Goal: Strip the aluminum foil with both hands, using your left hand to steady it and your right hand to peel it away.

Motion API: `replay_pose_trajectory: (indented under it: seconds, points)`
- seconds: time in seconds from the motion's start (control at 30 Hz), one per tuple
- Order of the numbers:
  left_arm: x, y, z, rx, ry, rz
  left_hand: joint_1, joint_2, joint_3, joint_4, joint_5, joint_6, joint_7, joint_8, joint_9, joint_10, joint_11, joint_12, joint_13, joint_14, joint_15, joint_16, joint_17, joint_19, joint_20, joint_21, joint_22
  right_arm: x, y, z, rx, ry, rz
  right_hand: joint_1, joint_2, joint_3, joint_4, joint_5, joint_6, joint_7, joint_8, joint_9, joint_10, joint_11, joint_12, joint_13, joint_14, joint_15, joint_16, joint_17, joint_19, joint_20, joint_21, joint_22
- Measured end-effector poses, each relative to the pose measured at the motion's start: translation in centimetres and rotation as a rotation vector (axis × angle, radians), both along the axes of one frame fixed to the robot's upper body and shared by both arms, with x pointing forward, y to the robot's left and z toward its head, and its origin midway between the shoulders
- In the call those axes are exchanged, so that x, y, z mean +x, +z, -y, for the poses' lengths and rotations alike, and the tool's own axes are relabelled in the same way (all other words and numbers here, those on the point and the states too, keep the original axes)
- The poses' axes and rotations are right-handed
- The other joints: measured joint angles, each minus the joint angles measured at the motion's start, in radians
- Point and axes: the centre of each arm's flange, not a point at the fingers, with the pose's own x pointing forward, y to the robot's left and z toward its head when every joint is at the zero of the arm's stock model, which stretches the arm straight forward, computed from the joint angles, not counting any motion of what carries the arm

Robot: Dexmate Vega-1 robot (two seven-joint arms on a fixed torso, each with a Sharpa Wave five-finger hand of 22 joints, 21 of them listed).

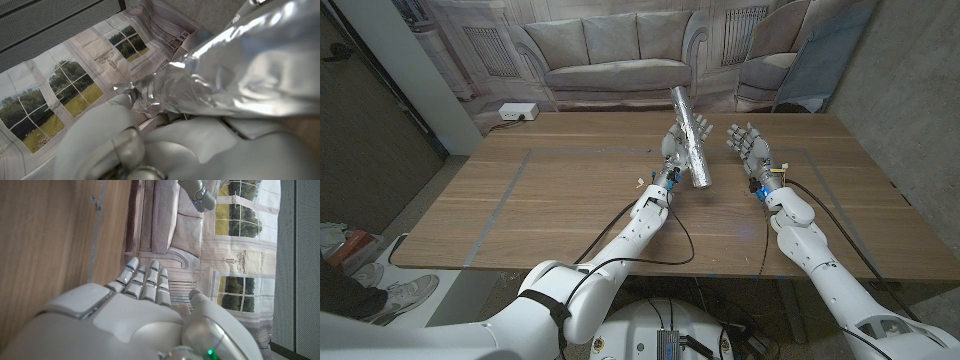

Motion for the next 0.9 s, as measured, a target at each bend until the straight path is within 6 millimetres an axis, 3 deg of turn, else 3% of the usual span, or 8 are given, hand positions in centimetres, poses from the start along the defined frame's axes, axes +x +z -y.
replay_pose_trajectory:
  seconds: [0.23, 0.4, 0.53, 0.7, 0.8, 0.9]
  points:
    - [-0.2, 0.3, 0.0, -0.008, -0.027, 0.038, -0.038, -0.042, -0.024, -0.013, 0.007, -0.005, -0.006, -0.019, -0.030, -0.036, -0.018, 0.000, 0.000, -0.056, 0.002, 0.000, -0.001, -0.049, 0.065, -0.035, 0.005, -0.1, 1.1, -0.6, -0.026, 0.012, 0.016, 0.000, 0.000, 0.000, 0.000, 0.000, 0.000, 0.000, 0.000, 0.000, 0.000, 0.000, 0.000, 0.000, 0.000, 0.000, 0.000, 0.000, 0.000, 0.000, -0.004, 0.000]
    - [-0.2, 0.2, 0.0, -0.010, -0.034, 0.037, -0.044, -0.066, -0.037, -0.018, 0.008, 0.007, -0.018, -0.019, -0.042, -0.052, -0.031, 0.000, -0.002, -0.071, 0.003, 0.000, -0.001, -0.058, 0.088, -0.042, 0.005, 0.0, 1.3, -0.7, -0.032, 0.016, 0.019, 0.000, 0.000, 0.000, 0.000, 0.000, 0.000, 0.000, 0.000, 0.000, 0.000, 0.000, 0.000, 0.000, 0.000, 0.000, 0.000, 0.000, 0.000, 0.000, -0.009, 0.000]
    - [-0.1, 0.2, 0.0, -0.011, -0.042, 0.034, -0.027, -0.113, -0.054, -0.045, 0.007, 0.025, -0.025, -0.019, -0.050, -0.070, -0.031, 0.004, -0.002, -0.084, 0.002, 0.000, -0.004, -0.058, 0.087, -0.047, 0.009, 0.0, 1.4, -0.8, -0.035, 0.019, 0.020, 0.000, 0.000, 0.000, 0.000, 0.000, 0.000, 0.000, 0.000, 0.000, 0.000, 0.000, 0.000, 0.000, 0.000, 0.000, 0.000, 0.000, 0.000, 0.000, -0.009, 0.000]
    - [-0.2, 0.2, 0.0, -0.021, -0.044, 0.032, 0.008, -0.154, -0.043, -0.094, 0.011, 0.035, -0.040, -0.014, -0.060, -0.070, -0.031, 0.012, 0.003, -0.084, 0.002, 0.000, -0.005, -0.052, 0.093, -0.055, 0.009, 0.1, 1.4, -0.9, -0.040, 0.020, 0.013, 0.000, 0.000, 0.003, -0.003, 0.000, 0.000, 0.000, 0.000, 0.000, 0.000, 0.000, 0.000, 0.000, 0.000, 0.000, 0.000, 0.000, 0.000, 0.000, -0.009, 0.000]
    - [-0.1, 0.1, -0.1, -0.029, -0.045, 0.019, 0.038, -0.158, -0.036, -0.118, 0.011, 0.012, -0.063, -0.025, -0.067, -0.075, -0.036, 0.016, 0.006, -0.086, 0.004, 0.000, -0.005, -0.052, 0.093, -0.060, 0.009, -0.3, 2.1, -1.2, -0.060, 0.027, 0.026, 0.000, 0.000, 0.002, -0.009, 0.000, 0.000, 0.000, 0.000, 0.000, 0.000, 0.000, 0.000, 0.000, -0.004, 0.004, -0.004, -0.003, 0.000, 0.000, -0.009, 0.000]
    - [-0.1, 0.0, -0.2, -0.039, -0.042, 0.011, 0.062, -0.147, -0.023, -0.133, 0.011, 0.004, -0.086, -0.027, -0.074, -0.080, -0.042, 0.017, 0.007, -0.091, 0.005, 0.000, -0.005, -0.049, 0.097, -0.062, 0.009, -0.6, 2.3, -1.5, -0.077, 0.028, 0.025, 0.007, -0.007, 0.002, -0.028, 0.000, 0.000, 0.000, 0.000, 0.000, -0.004, 0.004, 0.000, 0.000, -0.002, 0.021, -0.004, -0.005, 0.000, 0.000, -0.009, 0.000]
